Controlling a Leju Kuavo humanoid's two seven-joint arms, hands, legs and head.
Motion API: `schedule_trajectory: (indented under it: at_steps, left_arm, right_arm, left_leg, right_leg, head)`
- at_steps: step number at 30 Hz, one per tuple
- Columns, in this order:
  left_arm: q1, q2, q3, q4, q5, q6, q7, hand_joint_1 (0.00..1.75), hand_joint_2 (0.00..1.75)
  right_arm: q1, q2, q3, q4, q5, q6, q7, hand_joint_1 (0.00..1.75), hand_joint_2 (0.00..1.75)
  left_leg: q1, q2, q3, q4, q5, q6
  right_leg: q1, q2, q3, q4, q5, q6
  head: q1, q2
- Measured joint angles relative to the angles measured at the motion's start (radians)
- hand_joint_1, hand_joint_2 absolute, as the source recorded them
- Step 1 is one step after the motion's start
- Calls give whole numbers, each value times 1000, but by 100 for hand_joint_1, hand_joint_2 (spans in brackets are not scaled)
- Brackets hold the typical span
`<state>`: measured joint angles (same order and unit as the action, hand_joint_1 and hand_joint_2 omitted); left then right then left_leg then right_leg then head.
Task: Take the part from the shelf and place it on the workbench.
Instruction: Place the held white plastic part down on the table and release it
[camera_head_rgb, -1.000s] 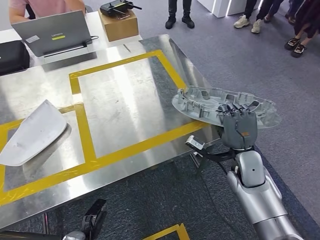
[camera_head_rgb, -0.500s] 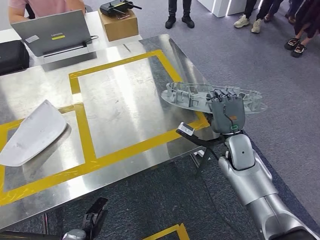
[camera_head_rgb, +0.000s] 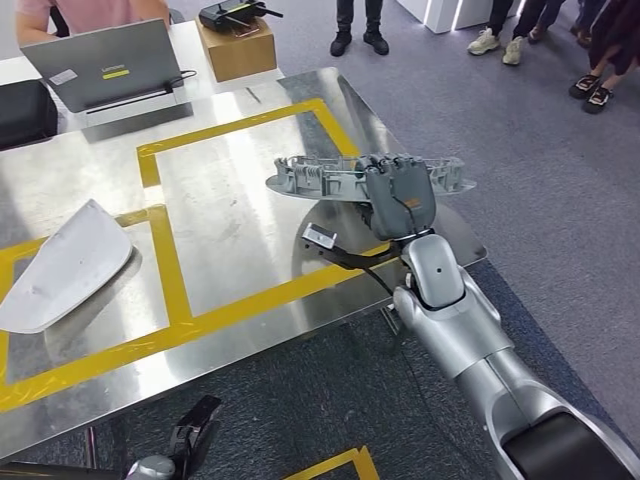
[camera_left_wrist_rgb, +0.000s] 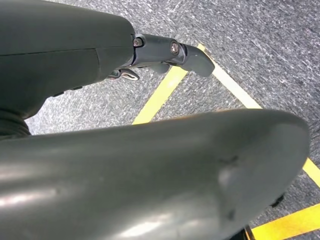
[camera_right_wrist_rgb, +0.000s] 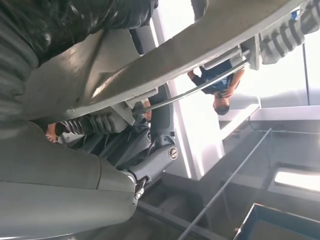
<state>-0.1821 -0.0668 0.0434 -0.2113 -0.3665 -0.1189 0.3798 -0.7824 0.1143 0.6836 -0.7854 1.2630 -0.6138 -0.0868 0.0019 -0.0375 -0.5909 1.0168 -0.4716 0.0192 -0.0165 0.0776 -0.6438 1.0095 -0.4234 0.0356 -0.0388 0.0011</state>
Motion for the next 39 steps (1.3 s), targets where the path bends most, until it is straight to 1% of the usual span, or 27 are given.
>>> schedule_trajectory:
  at_steps: [7, 13, 21, 22, 25, 26, 29, 30, 33, 34, 39]
  left_arm:
    - [-7, -3, -5, 0, -17, -6, 8, 0, 0]
    - [-15, -8, -17, 1, -30, -11, 12, 0, 0]
    - [-16, -11, -17, 2, -41, -14, 12, 0, 0]
    - [-16, -11, -17, 2, -42, -14, 12, 0, 0]
    - [-16, -11, -17, 2, -43, -14, 12, 0, 0]
    - [-16, -11, -17, 3, -43, -13, 12, 0, 0]
    - [-14, -10, -17, 3, -42, -12, 12, 0, 0]
    - [-13, -10, -17, 3, -42, -12, 12, 0, 0]
    - [-13, -9, -17, 3, -42, -11, 12, 0, 0]
    - [-13, -9, -17, 3, -41, -10, 13, 0, 0]
    - [-9, -6, -15, 3, -31, -4, 14, 0, 0]
  right_arm:
    - [-17, 53, 28, 24, -32, 1, -11, 175, 175]
    - [-14, 103, 73, 28, -107, 32, -41, 175, 175]
    - [-2, 131, 118, 68, -206, 64, -61, 175, 175]
    - [-2, 134, 121, 80, -221, 72, -61, 168, 175]
    - [1, 142, 126, 125, -252, 96, -47, 76, 175]
    - [2, 144, 126, 143, -260, 104, -35, 52, 175]
    - [3, 146, 124, 196, -279, 114, -6, 52, 175]
    - [3, 146, 123, 209, -282, 114, -4, 39, 175]
    - [2, 147, 123, 237, -285, 119, 3, 0, 44]
    - [1, 147, 122, 244, -287, 130, 16, 0, 0]
    - [-7, 146, 101, 279, -318, 220, 89, 0, 0]
  left_leg:
    - [0, 0, 0, 0, 0, 0]
    - [1, 0, 0, 0, 0, 0]
    - [1, 0, 0, 0, 0, 0]
    - [1, 0, 0, 0, 0, 0]
    - [1, 0, 0, 0, 0, 0]
    - [1, 0, 0, 0, 0, 0]
    - [1, 0, 0, 0, 0, 0]
    - [1, 0, 0, 0, 0, 0]
    - [1, 0, 0, 0, 0, 0]
    - [1, 0, 0, 0, 0, 0]
    - [1, 0, 0, 0, 0, 0]
  right_leg:
    - [0, 1, 0, 0, 0, 0]
    - [1, 0, -1, 0, 0, 0]
    - [1, 0, -1, 0, 0, -1]
    - [1, 0, -1, 0, 0, -1]
    - [1, 0, -1, 0, 0, -1]
    - [1, 0, -1, 0, 0, -1]
    - [1, 0, -1, 0, 0, -1]
    - [1, 1, -1, 0, 0, -1]
    - [1, 1, -1, 0, 0, -1]
    - [1, 0, -1, 0, 0, -1]
    - [1, 1, -1, 0, 0, -1]
  head:
    - [0, 0]
    - [0, 0]
    - [0, 0]
    - [0, 0]
    - [0, 0]
    - [0, 0]
    - [0, 0]
    - [0, 0]
    - [0, 0]
    - [0, 0]
    - [0, 0]
